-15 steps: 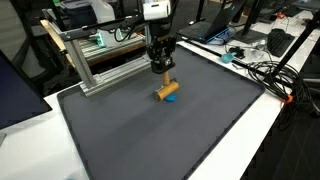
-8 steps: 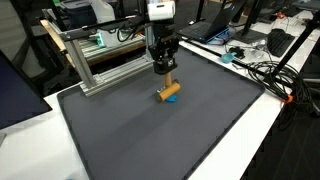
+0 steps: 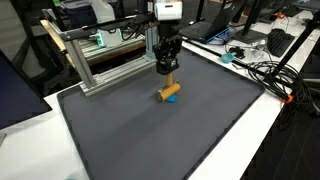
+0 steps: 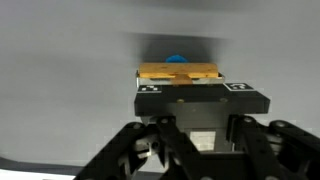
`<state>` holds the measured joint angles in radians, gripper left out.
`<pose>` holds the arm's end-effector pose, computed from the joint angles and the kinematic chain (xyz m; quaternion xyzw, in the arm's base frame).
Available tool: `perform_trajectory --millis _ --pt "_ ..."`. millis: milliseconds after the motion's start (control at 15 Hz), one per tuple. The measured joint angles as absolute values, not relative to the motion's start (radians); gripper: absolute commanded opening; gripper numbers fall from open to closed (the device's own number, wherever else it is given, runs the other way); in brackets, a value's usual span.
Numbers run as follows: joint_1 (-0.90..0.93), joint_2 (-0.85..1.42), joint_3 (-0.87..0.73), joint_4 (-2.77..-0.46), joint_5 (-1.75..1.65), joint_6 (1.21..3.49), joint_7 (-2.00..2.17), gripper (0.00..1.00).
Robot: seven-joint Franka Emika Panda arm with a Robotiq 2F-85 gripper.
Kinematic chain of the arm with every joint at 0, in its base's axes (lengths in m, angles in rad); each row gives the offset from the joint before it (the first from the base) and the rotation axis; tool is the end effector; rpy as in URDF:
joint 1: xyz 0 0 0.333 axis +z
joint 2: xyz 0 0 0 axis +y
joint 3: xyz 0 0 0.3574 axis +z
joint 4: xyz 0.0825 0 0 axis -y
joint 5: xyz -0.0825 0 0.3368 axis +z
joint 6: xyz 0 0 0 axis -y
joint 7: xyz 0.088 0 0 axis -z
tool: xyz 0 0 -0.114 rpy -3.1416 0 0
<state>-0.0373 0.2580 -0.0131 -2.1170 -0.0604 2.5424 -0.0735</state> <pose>0.5691 -0.0278 0.3744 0.9957 0.0353 0.0821 0.0258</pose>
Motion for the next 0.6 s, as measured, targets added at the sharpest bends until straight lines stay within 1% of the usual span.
perform_trajectory --millis 600 --pt "-0.048 0.281 -0.012 -2.084 0.006 2.543 -0.073 0.22"
